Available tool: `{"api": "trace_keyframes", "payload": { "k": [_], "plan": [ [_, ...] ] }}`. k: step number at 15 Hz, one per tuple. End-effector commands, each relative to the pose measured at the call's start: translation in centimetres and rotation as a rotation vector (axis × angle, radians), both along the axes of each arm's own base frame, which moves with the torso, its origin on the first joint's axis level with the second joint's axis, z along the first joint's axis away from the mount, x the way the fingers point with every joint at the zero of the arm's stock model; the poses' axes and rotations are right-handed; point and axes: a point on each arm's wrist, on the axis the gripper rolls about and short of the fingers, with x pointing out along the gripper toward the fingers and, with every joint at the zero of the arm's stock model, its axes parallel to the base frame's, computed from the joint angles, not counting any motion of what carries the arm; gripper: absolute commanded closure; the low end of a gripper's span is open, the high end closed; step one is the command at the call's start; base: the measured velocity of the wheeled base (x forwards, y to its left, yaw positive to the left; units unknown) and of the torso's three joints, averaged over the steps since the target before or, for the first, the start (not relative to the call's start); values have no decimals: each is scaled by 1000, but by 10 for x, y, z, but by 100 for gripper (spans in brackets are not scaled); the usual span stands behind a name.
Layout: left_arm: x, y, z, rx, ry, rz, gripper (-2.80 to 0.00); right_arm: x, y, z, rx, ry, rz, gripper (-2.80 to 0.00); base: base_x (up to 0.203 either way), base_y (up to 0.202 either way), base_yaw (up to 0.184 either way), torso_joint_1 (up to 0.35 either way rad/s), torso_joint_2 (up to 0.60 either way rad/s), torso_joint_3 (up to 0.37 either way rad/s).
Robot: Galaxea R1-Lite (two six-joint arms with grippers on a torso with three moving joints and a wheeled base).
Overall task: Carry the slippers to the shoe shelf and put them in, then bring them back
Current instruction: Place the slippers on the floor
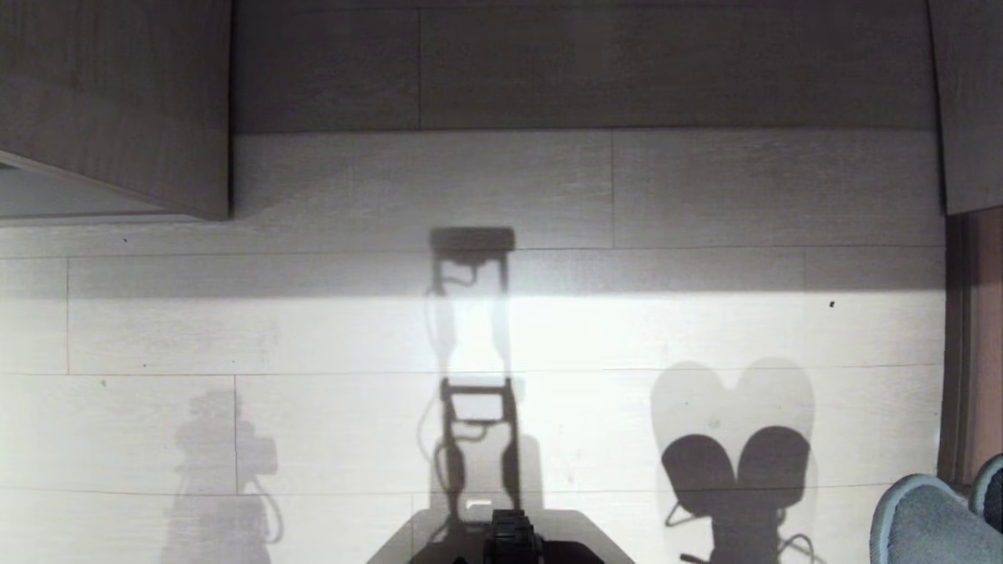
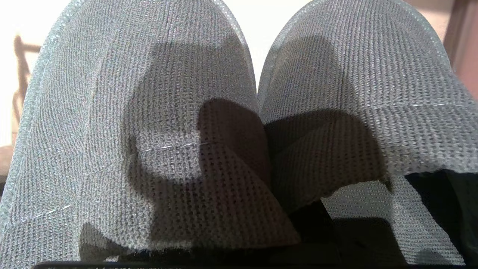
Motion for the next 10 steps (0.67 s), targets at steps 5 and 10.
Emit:
{"api": "trace_keyframes", "payload": {
  "k": [5,10],
  "plan": [
    [0,0,0,-1,1,0,0,0,0,0,-1,1,1,0,0,0,0,3,4,-196],
    [0,0,0,-1,1,0,0,0,0,0,-2,1,1,0,0,0,0,1,5,-196]
  ]
}}
